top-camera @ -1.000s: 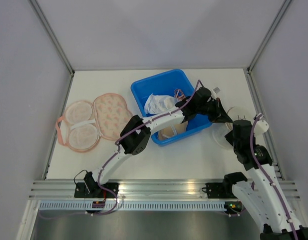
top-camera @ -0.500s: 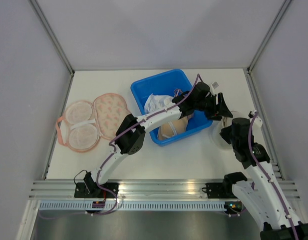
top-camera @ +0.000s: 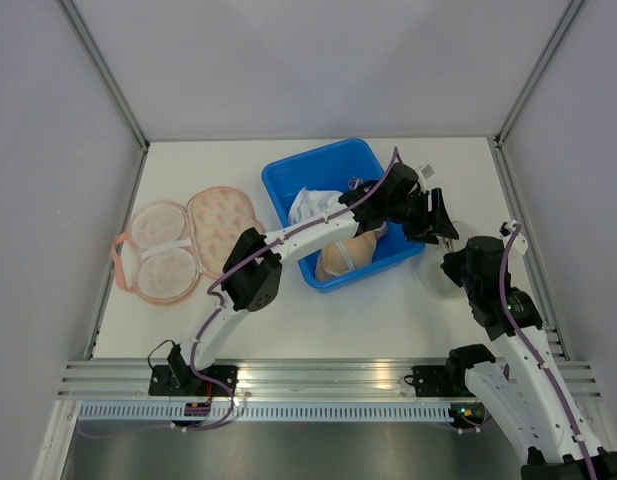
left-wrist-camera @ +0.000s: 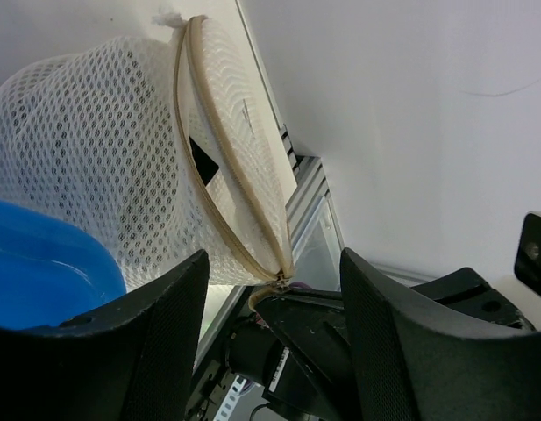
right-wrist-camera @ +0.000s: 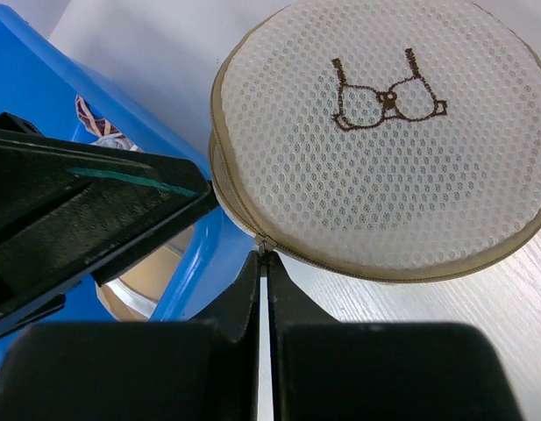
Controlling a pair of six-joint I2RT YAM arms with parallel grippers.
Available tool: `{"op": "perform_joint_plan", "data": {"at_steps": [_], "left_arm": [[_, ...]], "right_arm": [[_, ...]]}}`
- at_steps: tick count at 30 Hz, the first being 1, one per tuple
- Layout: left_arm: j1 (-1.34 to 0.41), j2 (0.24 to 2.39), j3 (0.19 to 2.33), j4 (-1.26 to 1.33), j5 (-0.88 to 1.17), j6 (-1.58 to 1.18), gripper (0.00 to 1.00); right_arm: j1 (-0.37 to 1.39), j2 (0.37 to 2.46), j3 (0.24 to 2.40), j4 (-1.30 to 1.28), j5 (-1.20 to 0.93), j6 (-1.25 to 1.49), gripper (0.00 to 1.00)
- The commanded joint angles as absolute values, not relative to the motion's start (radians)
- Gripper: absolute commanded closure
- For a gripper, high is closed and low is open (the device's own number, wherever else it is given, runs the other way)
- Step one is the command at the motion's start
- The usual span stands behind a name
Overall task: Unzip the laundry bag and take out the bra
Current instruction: Unzip the laundry bag at the center of the board.
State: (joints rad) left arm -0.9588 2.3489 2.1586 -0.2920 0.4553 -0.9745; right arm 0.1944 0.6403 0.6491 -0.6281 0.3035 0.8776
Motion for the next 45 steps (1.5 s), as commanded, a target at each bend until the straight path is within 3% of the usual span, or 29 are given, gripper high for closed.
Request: {"op": "perform_joint_plan", "data": {"at_steps": [1, 10, 14, 17, 22, 31, 41, 45], "left_arm": [[-0.968, 2.329, 2.157, -0.311, 0.462, -0.923, 0.33], [-0.986, 2.367, 2.174, -0.292, 0.492, -0.953, 0.37], [-0.994, 2.41, 2.178, -0.209, 0.557, -0.994, 0.52], [-0.992, 2.421, 2.177, -0.155, 0.566, -1.02, 0.77], [-0.986, 2.444, 2.164, -0.023, 0.578, -1.068, 0.98], [-0.93, 2.497, 2.184, 0.139, 0.598, -1.175, 0.98], [-0.919, 2.514, 2.191, 0.192, 0.638, -1.201, 0.98], [-0.917, 2.497, 2.189, 0.183, 0.66, -1.186, 0.94]], "right_arm": [[0.195, 0.637, 0.65, -0.588, 0.314, 0.874, 1.0], [0.195, 0.64, 0.643, -0.565, 0.304, 0.867, 1.0], [0.195, 0.635, 0.637, -0.572, 0.307, 0.861, 1.0], [0.195, 0.626, 0.637, -0.587, 0.301, 0.862, 1.0], [0.195, 0.595, 0.606, -0.632, 0.314, 0.868, 1.0], [0.195, 0.641, 0.68, -0.796, 0.391, 0.822, 1.0], [0.193, 0.626, 0.681, -0.782, 0.292, 0.796, 1.0], [0.195, 0.637, 0.684, -0.727, 0.146, 0.712, 1.0]]}}
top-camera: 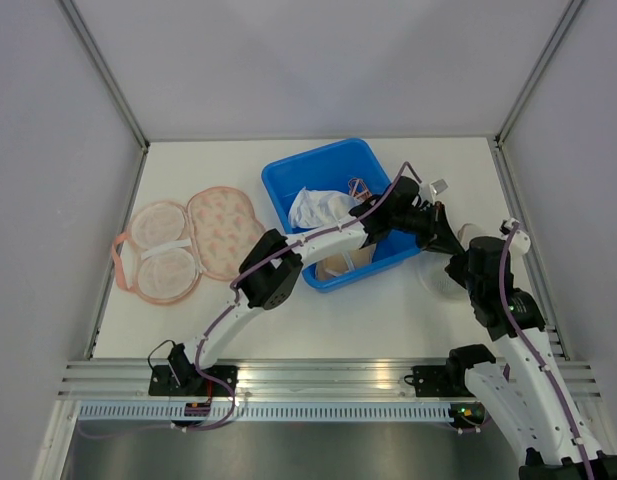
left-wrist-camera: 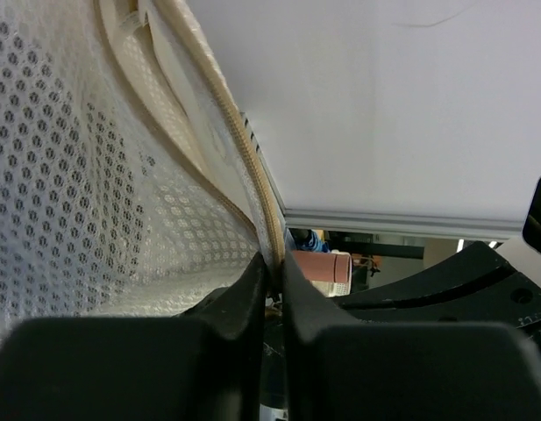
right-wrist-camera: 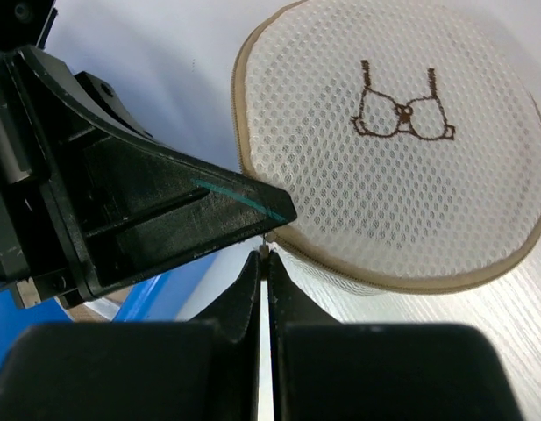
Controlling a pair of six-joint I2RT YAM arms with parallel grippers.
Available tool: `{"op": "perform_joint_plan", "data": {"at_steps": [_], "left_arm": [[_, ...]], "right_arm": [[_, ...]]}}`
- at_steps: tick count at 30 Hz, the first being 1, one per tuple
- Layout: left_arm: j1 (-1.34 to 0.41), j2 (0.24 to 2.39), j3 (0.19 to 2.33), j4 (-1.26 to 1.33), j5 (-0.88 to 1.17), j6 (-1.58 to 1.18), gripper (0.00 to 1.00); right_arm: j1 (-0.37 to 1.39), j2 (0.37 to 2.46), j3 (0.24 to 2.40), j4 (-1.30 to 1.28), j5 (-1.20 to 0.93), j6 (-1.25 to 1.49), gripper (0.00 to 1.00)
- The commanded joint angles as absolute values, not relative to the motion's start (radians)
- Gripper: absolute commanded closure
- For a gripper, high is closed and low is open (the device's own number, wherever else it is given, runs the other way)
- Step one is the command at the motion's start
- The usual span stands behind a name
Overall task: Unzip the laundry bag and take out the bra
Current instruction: Unzip the laundry bag at the center of the board.
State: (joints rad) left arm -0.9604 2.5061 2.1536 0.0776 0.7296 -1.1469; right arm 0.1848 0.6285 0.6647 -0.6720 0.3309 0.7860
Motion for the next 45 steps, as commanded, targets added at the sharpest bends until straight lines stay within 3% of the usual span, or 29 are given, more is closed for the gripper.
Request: {"op": "perform_joint_plan", "data": {"at_steps": [1, 5, 9, 18, 25, 45], "left_arm": [[-0.917, 2.488, 2.186, 0.161, 0.661, -1.174, 0.82], [-0.917, 2.439, 2.151, 0.079, 0.644, -1.125, 0.52], [-0.92, 2.392, 2.103, 0.035, 0.643, -1.088, 0.42], [-0.942, 2.364, 2.091, 0.009, 0.698, -1.039, 0.4], [-0.957, 2.379, 2.091, 0.006, 0.733, -1.037, 0.48], [-0.963, 2.41, 2.108, -0.06, 0.779, -0.986, 0.5]], "right_arm": [[0.195, 0.64, 0.69, -0.73, 0.137, 0.691, 1.0], [0.195, 0.653, 0.701, -0.735, 0.124, 0.669, 1.0], [0.195, 0.646, 0.695, -0.727, 0.109, 0.667, 1.0], [0.195, 0.66, 0.698, -0.716, 0.121, 0.669, 1.0], [0.195, 0.65, 0.706, -0.718, 0.146, 0.684, 1.0], [0.195, 0.617, 0.727, -0.767, 0.203, 0.703, 1.0]]}}
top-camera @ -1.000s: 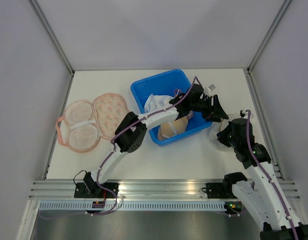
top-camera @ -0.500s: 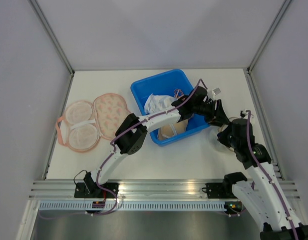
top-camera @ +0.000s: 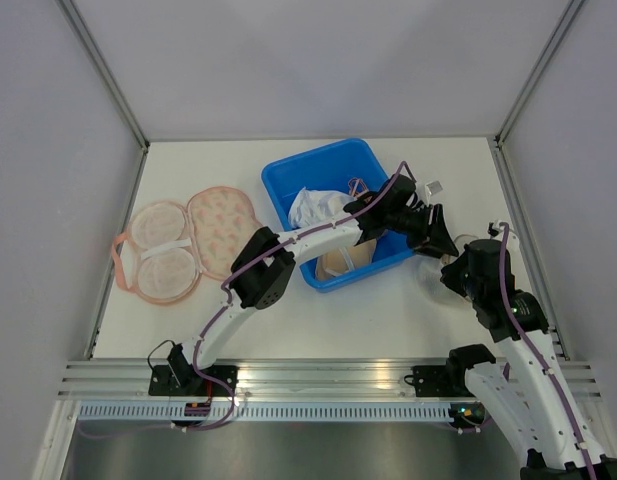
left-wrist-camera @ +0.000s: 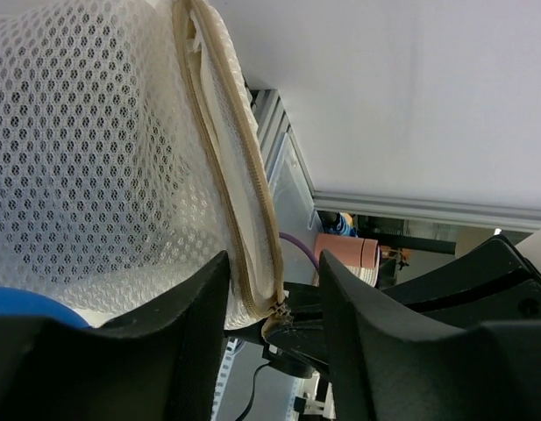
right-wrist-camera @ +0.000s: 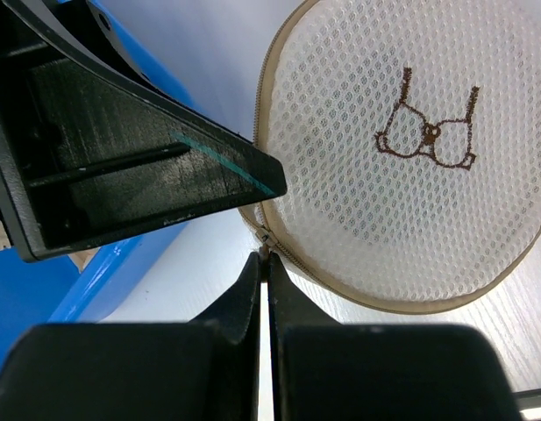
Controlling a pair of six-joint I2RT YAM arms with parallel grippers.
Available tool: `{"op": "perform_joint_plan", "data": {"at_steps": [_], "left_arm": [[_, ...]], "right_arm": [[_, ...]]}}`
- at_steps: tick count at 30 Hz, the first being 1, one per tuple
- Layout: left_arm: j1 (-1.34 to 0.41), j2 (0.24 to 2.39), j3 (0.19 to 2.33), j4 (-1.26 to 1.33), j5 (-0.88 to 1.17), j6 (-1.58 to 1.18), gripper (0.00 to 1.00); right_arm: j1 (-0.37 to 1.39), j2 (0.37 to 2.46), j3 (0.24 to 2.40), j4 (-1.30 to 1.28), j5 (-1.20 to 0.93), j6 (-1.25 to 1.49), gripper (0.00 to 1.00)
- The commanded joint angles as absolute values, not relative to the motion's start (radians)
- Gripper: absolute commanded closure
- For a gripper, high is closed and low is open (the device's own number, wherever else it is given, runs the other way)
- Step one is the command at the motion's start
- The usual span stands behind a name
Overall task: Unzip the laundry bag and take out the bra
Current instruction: Unzip the laundry bag at the center of the board.
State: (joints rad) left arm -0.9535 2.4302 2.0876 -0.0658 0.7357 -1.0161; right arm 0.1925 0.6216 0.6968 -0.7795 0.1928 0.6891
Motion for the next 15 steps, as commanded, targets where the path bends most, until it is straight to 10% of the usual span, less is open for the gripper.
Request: {"op": "perform_joint_plan", "data": {"at_steps": [1, 7, 15], "left_arm": [[-0.965, 2.414, 2.111, -0.049, 0.79, -0.998, 0.52], [-0.966, 2.453, 2.12, 0.075, 0.83, -1.097, 0.98], [-0.953, 2.508, 2.14, 0.308, 0.818, -1.324, 0.98]], "right_arm": [[0.195, 0.614, 0.72, -0.761, 0.198, 0.703, 1.0], [0.195, 0.618, 0.712, -0.77, 0.207, 0.71, 1.0], [0.195, 0.586, 0.71, -0.802, 0.221, 0.739, 1.0]]}}
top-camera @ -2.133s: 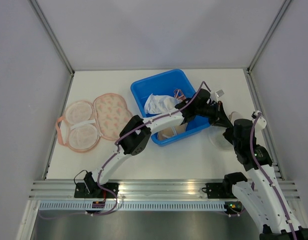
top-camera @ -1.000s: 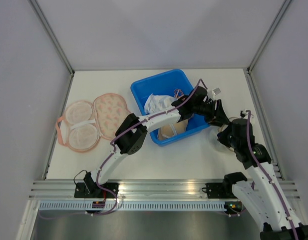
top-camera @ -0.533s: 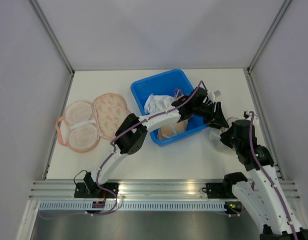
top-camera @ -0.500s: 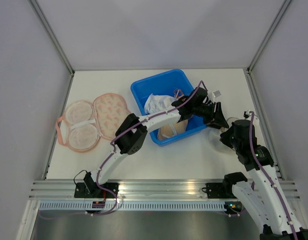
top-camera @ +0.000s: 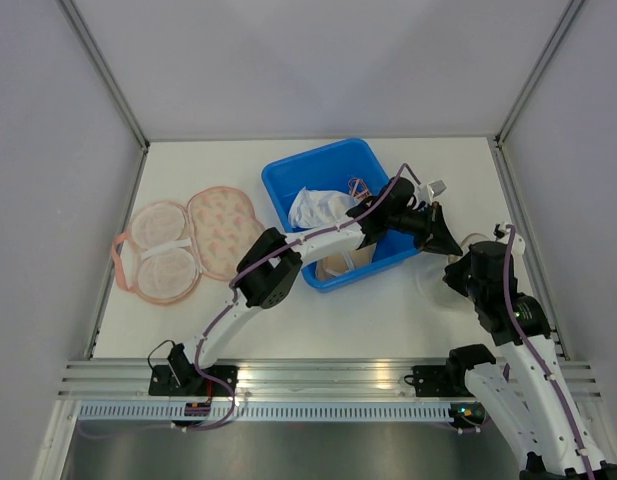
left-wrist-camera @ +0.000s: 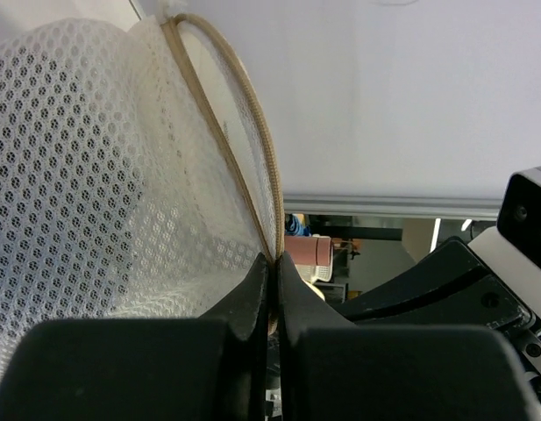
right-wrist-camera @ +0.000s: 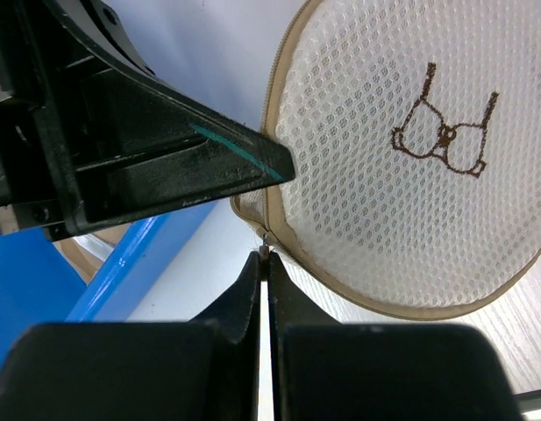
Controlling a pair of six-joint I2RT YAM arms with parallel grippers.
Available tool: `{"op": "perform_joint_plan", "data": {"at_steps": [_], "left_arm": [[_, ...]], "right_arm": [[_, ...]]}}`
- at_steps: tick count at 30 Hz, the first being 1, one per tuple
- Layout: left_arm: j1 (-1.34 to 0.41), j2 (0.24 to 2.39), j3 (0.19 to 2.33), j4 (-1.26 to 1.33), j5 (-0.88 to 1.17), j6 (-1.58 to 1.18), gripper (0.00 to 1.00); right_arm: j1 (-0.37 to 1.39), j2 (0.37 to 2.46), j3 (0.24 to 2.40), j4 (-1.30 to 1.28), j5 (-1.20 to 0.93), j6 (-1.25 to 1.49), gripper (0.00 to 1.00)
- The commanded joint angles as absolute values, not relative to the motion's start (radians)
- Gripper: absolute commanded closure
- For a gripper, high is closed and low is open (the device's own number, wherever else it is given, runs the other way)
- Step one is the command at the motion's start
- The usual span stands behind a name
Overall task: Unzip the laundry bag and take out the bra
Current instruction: Unzip the laundry bag at the center of the board.
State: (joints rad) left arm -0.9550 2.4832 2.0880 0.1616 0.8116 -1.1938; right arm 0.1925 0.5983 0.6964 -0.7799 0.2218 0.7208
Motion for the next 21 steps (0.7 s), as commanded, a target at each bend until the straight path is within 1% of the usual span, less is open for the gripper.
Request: {"op": "perform_joint_plan", "data": {"at_steps": [1, 5, 11, 14, 19, 20, 21], "left_arm": [[-0.951, 2.516, 2.155, 0.301, 0.795, -1.324, 0.98], [-0.933, 2.545, 2.175, 0.314, 0.733, -1.374, 0.98], [-0.904, 2.589, 2.246, 0.304, 0.709, -1.388, 0.98], [-0.9, 2.618, 2.304, 0.261, 0.722, -1.348, 0.98], [-0.9, 2.611, 2.298, 0.241, 0.756, -1.318, 0.98], [-0.899, 2.6, 2.295, 0.226, 0.759, -1.284, 0.94], [-0.899, 2.588, 2.28, 0.21, 0.761, -1.261, 0.79]], "right_arm": [[0.195, 0.586, 0.709, -0.808, 0.219, 0.736, 1.0], [0.195, 0.575, 0.706, -0.842, 0.204, 0.749, 1.0], [0.195, 0.581, 0.756, -0.876, 0.201, 0.759, 1.0], [0.195, 0.562, 0.75, -0.887, 0.173, 0.753, 1.0], [0.195, 0.538, 0.704, -0.855, 0.123, 0.79, 1.0], [0.195, 0.548, 0.707, -0.827, 0.123, 0.795, 1.0], [0.195, 0.569, 0.713, -0.815, 0.123, 0.798, 1.0]]}}
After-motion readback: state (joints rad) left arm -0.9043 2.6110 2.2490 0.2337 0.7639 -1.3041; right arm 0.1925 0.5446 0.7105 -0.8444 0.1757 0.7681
